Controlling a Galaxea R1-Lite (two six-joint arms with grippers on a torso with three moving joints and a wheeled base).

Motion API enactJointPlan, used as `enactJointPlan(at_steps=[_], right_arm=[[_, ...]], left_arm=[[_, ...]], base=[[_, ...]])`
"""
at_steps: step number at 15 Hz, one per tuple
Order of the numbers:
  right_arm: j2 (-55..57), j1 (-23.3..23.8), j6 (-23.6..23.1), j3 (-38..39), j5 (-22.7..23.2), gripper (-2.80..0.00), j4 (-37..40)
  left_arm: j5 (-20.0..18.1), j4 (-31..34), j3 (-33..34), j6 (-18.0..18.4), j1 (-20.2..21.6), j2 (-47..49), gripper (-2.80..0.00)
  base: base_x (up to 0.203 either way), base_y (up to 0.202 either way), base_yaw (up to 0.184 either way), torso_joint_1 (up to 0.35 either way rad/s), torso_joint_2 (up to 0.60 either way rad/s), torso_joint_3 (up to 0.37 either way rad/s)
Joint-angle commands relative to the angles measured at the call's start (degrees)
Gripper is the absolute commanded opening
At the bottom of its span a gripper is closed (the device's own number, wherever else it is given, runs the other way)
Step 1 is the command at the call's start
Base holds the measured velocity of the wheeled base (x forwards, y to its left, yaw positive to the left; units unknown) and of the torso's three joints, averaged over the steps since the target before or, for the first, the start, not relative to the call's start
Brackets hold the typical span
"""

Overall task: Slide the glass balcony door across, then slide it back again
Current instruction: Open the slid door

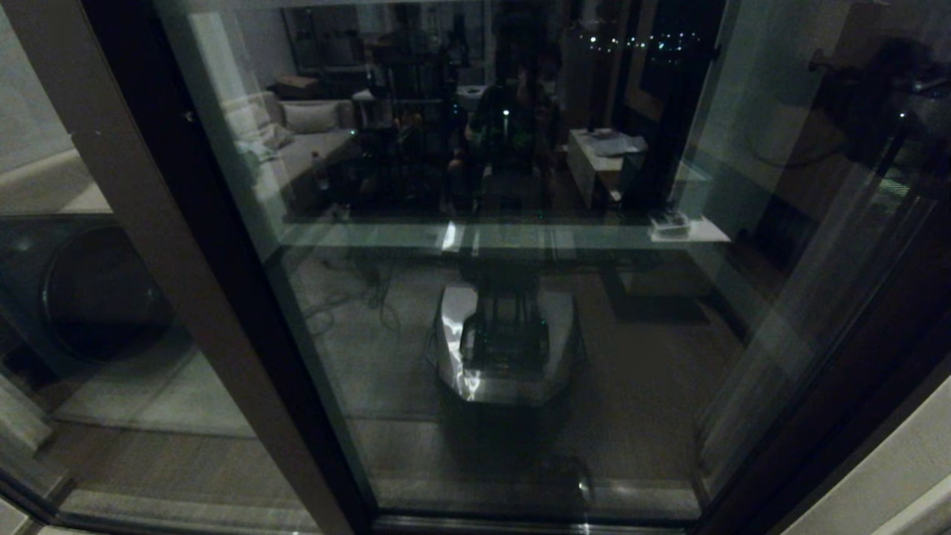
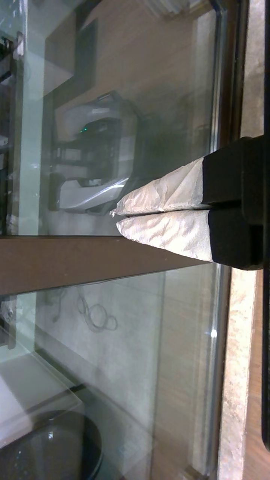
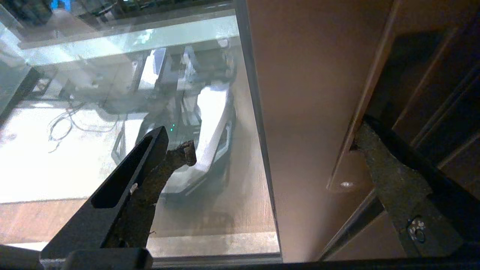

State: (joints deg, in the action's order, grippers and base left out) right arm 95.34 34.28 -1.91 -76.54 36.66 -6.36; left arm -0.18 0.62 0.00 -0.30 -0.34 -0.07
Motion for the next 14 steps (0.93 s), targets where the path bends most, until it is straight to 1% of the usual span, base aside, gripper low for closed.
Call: enactJointPlan(at_steps=[1,11,14], right_arm=[[-0.76,-0.24,-0.02,0.43,0.51,0.0,-0.22],[-2.34,-1.84,-0.11,2.34,0.43,0.0,-0.76],[-3.87,-2.99,-0.19,3.82,0.51,0.0,-0.76]], left_arm=[[0.01,-0.01,0.09,-0.05,-0.01,-0.01,-2.8],[0.0,-0.01,0.09,-0.05,-0.01,-0.01,-2.8],[0.01,-0.01,0.09,-0.05,-0.01,-0.01,-2.8]], base=[[0.0,0.0,0.0,0.0,0.0,0.0],[0.0,0.0,0.0,0.0,0.0,0.0],[0.0,0.0,0.0,0.0,0.0,0.0]])
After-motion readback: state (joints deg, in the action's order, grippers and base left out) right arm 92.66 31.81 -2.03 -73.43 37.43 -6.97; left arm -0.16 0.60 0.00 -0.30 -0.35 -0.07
